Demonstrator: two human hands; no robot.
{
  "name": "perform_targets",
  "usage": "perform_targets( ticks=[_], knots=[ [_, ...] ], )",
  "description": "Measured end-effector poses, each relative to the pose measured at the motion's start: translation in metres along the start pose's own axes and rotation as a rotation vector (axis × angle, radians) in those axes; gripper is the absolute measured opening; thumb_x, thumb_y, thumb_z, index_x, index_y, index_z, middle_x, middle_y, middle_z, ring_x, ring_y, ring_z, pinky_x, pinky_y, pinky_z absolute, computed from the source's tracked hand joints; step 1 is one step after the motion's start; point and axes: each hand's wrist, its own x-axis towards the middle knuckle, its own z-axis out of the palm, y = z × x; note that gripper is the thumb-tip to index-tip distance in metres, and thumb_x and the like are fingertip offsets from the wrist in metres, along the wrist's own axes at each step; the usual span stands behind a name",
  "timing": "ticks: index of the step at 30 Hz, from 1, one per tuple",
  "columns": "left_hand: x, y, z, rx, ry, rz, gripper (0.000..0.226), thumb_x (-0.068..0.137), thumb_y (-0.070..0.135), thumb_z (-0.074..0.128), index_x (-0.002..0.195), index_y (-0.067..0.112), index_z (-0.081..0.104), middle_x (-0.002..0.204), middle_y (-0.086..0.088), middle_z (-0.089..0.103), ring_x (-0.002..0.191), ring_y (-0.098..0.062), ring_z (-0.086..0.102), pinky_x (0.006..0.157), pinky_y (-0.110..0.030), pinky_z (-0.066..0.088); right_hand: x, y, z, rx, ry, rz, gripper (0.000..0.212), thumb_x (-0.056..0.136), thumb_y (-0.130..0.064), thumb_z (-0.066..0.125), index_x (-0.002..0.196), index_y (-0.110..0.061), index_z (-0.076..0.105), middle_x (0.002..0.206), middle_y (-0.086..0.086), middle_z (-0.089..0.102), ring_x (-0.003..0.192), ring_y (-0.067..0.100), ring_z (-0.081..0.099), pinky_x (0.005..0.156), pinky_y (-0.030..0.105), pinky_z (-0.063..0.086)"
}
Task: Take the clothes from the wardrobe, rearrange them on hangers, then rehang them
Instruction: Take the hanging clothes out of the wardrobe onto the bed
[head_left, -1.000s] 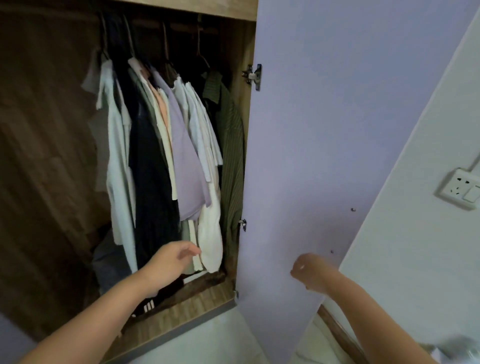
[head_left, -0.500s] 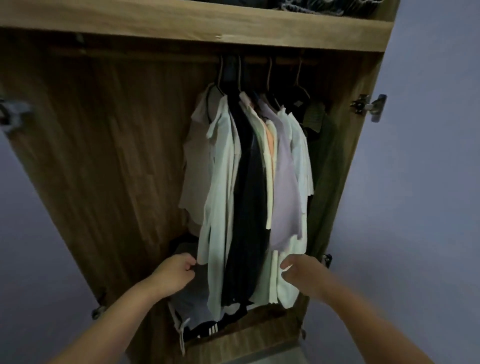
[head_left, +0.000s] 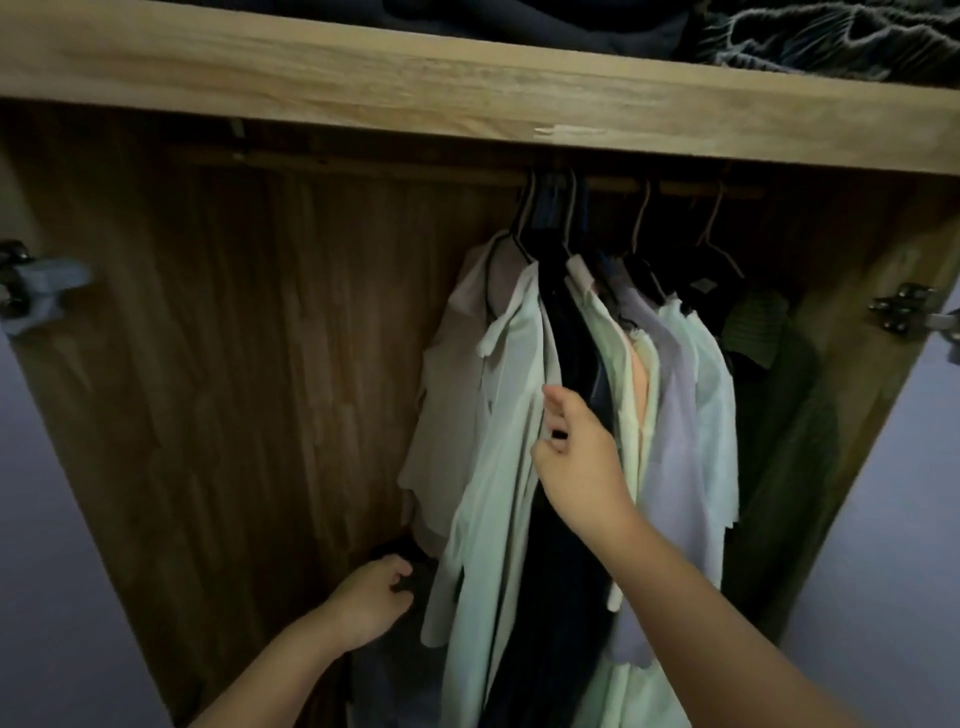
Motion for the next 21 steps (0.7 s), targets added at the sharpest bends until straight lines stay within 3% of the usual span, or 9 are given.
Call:
perform_targets(
  ticks=[2,4,7,9,12,15,19,21],
  knots=[
    [0.017,0.014,0.000,-0.055,0.030,0.057,0.045,0.096,0.018,0.048,0.139,0.018,0.037,0.140,-0.001,0.043,0.123,-0.009,0.042,0.099,-0.016,0.032,0.025,-0.005,0.005,0.056,0.020,-0.029,0.058,0.090,-0.001,0.047,0.144,-0.019,0.034,0.140,0.000,0.044,0.127,0.013,0.044,0.108,0.034,0.039],
    [0.031,0.028,0.000,-0.150,0.056,0.119,0.048,0.095,0.015,0.048,0.140,0.019,0.034,0.139,0.002,0.043,0.113,-0.002,0.043,0.091,-0.009,0.031,0.044,-0.007,0.011,0.091,0.042,-0.042,0.058,0.090,-0.001,0.046,0.143,-0.019,0.036,0.134,-0.002,0.048,0.117,0.009,0.049,0.101,0.024,0.043],
    [0.044,0.051,-0.003,-0.378,0.032,0.234,0.062,0.093,0.016,0.053,0.143,0.034,0.020,0.124,0.026,0.042,0.101,0.015,0.041,0.087,0.000,0.033,0.064,-0.010,0.019,0.202,0.024,-0.001,0.055,0.092,-0.003,0.046,0.143,-0.020,0.035,0.121,-0.005,0.056,0.097,0.002,0.055,0.078,0.009,0.046],
    [0.050,0.064,-0.008,-0.474,0.050,0.341,0.068,0.092,0.015,0.055,0.135,0.050,0.016,0.123,0.035,0.038,0.109,0.020,0.042,0.091,0.001,0.032,0.076,-0.015,0.024,0.288,-0.032,0.046,0.052,0.094,-0.009,0.046,0.143,-0.021,0.034,0.105,-0.010,0.060,0.088,0.001,0.059,0.072,0.012,0.048],
    [0.059,0.077,-0.016,-0.526,0.107,0.479,0.068,0.093,0.013,0.054,0.129,0.059,0.021,0.134,0.028,0.043,0.123,0.012,0.041,0.104,-0.013,0.034,0.098,-0.030,0.032,0.238,-0.065,0.075,0.038,0.095,-0.022,0.047,0.132,-0.020,0.049,0.085,-0.009,0.064,0.078,0.003,0.061,0.079,0.026,0.052],
    [0.066,0.080,-0.023,-0.526,0.086,0.539,0.060,0.093,0.017,0.055,0.126,0.059,0.029,0.133,0.028,0.046,0.123,0.010,0.043,0.105,-0.017,0.035,0.118,-0.049,0.045,0.200,-0.089,0.161,0.030,0.092,-0.030,0.050,0.113,-0.009,0.056,0.095,0.009,0.066,0.088,0.023,0.063,0.083,0.041,0.052],
    [0.070,0.081,-0.038,-0.421,0.216,0.608,0.058,0.089,0.018,0.059,0.114,0.065,0.037,0.119,0.044,0.044,0.117,0.019,0.041,0.096,0.000,0.031,0.145,-0.062,0.060,0.299,-0.040,0.275,0.046,0.091,-0.008,0.048,0.136,-0.011,0.035,0.118,0.014,0.055,0.101,0.025,0.057,0.085,0.036,0.050],
    [0.074,0.082,-0.046,-0.426,0.252,0.612,0.060,0.088,0.020,0.060,0.114,0.068,0.036,0.122,0.045,0.041,0.119,0.017,0.040,0.100,-0.005,0.032,0.155,-0.066,0.063,0.372,0.059,0.283,0.045,0.094,-0.003,0.040,0.137,-0.013,0.036,0.125,0.015,0.053,0.110,0.030,0.054,0.095,0.042,0.047]
  ],
)
